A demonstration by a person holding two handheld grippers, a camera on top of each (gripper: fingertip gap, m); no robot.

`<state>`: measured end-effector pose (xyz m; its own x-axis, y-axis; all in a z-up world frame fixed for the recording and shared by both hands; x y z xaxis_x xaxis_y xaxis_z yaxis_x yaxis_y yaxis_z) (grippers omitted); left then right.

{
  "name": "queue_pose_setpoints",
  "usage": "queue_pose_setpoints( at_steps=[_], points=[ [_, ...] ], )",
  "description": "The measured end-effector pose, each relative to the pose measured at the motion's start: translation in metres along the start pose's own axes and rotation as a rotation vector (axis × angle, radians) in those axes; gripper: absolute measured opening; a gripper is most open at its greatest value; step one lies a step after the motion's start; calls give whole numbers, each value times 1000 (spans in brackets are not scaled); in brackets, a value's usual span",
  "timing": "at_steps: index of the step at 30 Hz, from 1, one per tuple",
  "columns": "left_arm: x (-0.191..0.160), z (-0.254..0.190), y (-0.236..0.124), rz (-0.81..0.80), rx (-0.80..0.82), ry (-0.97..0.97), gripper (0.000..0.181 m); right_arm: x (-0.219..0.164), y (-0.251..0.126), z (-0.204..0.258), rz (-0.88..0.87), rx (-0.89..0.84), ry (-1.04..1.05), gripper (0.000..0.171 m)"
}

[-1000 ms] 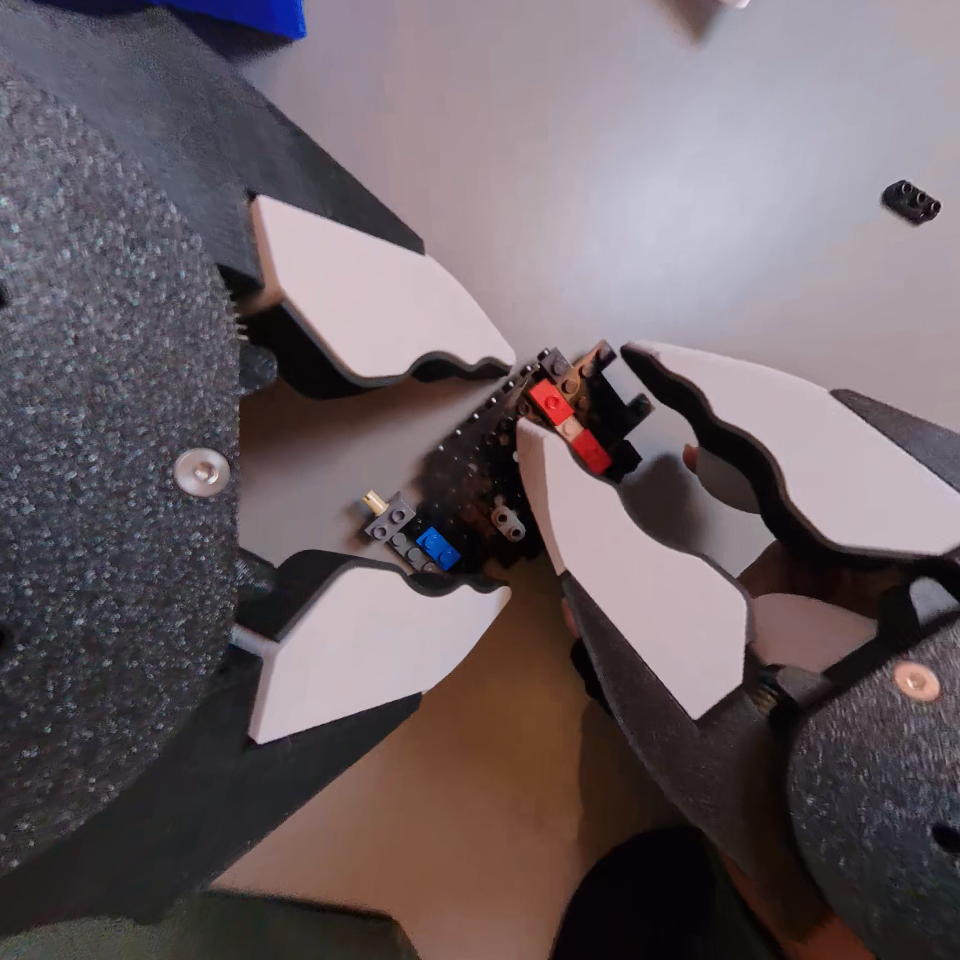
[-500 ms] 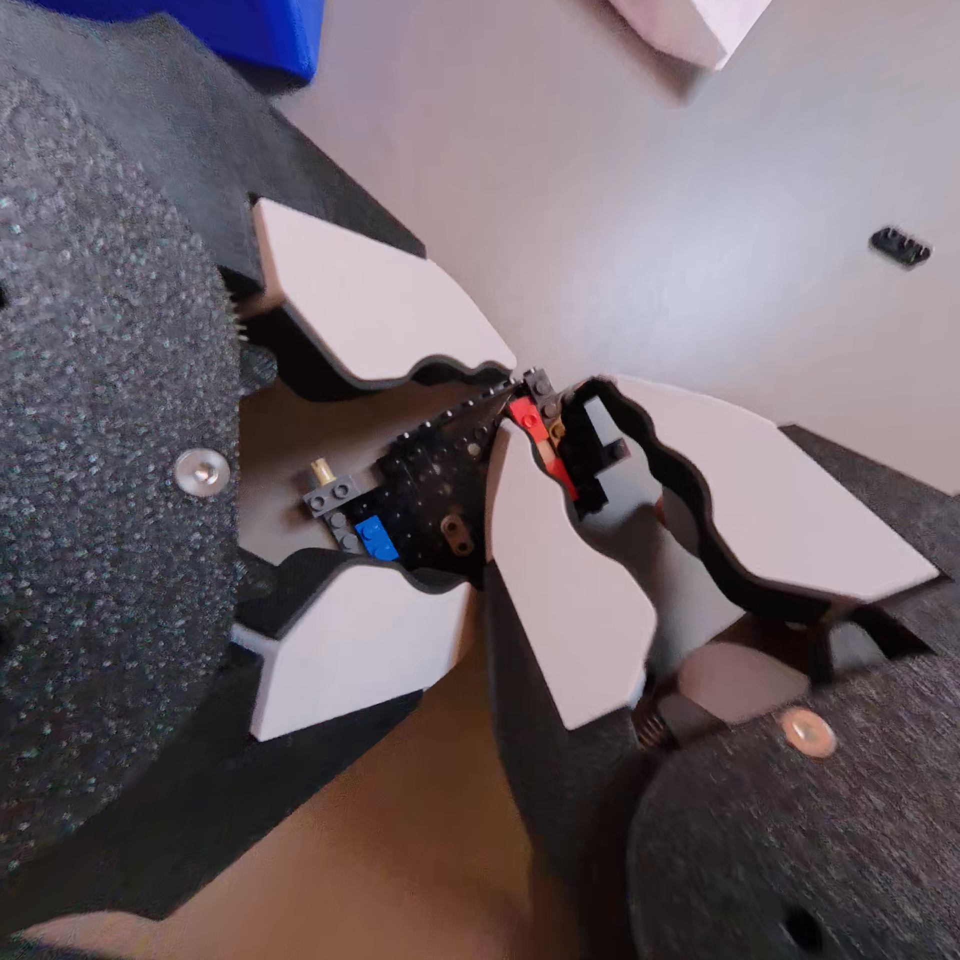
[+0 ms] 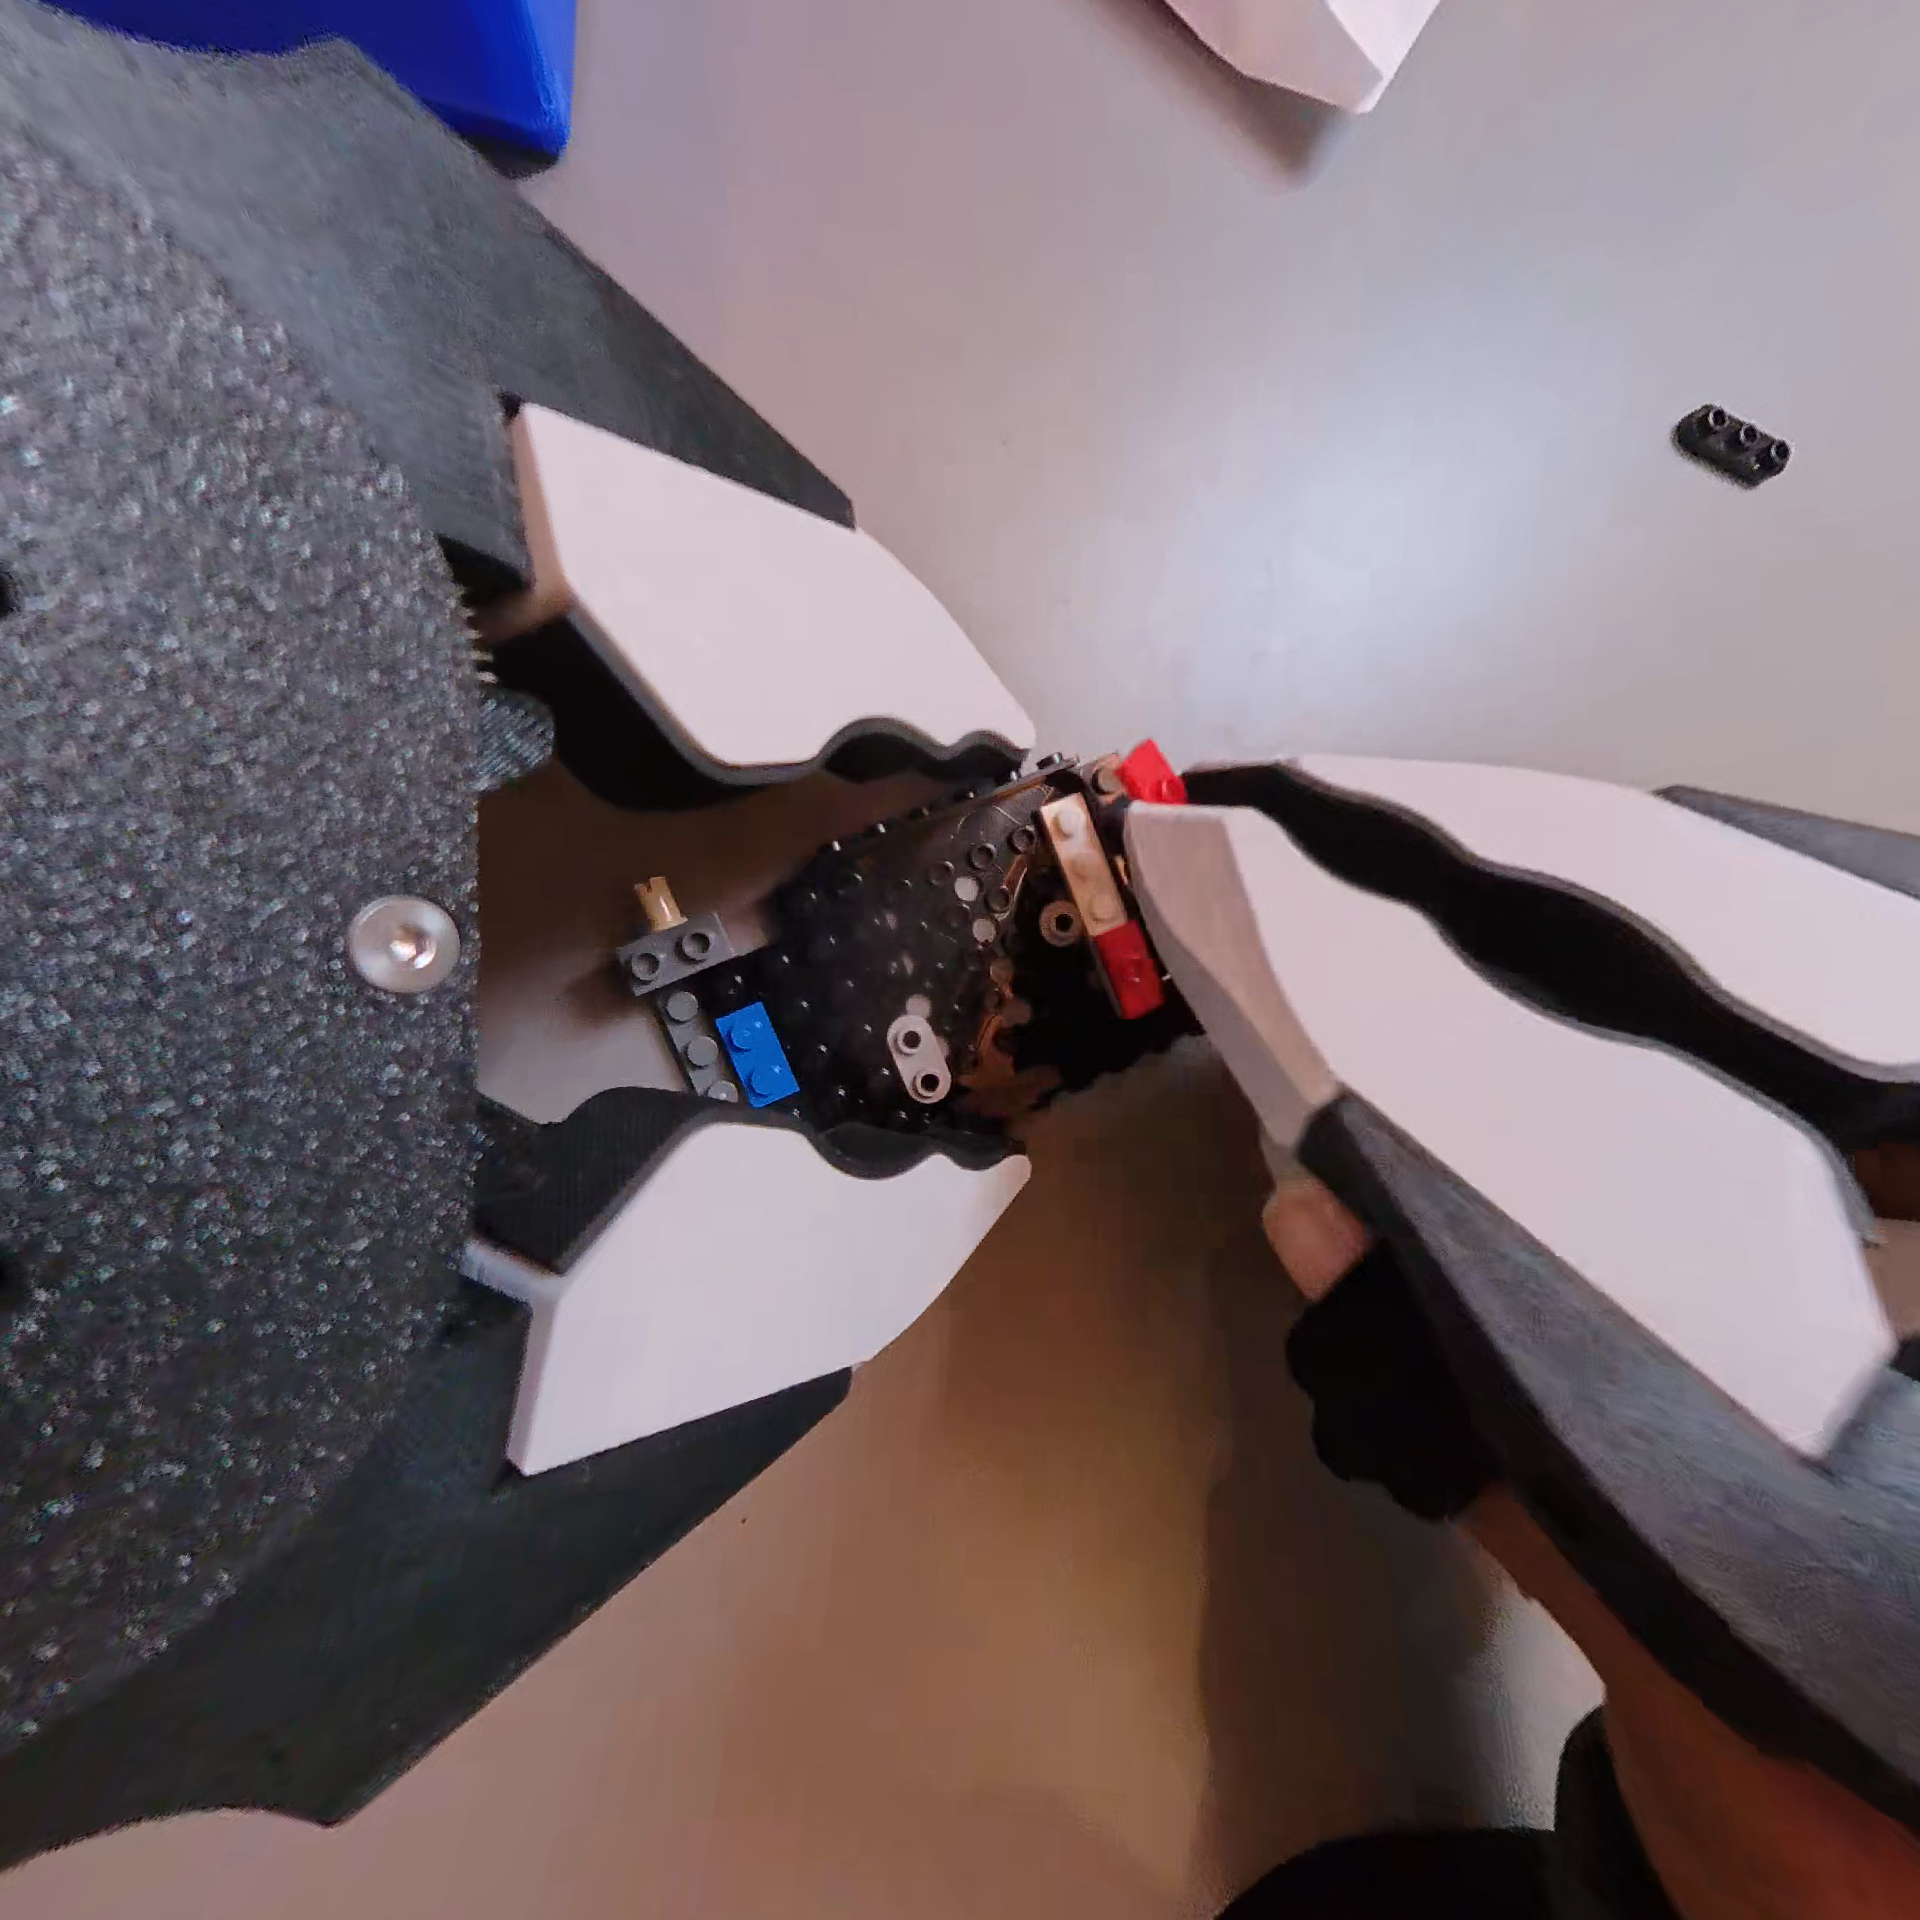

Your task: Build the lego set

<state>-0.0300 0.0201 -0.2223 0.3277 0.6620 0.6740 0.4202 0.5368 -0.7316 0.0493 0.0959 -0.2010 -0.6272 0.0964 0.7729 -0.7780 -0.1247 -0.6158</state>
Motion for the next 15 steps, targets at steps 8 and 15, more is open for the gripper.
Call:
queue_pose_setpoints(
  at_steps=[8,15],
  points=[
    [-1,1,-1,-16,-21,2,66,-8,-22,-10,-83,-24,8,8],
    [-3,1,-3,-29,-45,19,67,-17,-26,-16,-41,-52,-3,16]
  ],
)
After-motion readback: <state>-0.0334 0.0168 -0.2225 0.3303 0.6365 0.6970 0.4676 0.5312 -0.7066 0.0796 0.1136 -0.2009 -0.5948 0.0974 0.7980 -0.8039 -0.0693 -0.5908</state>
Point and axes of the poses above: each gripper's, where its closed fingertips meet, y out along the fingers, x out of its top, z = x × y across the jaws, the point moved 8 cm from there along -y, back along the fingers, and after that the axes turned 6 degrees about -y, right-handed, at the moved point
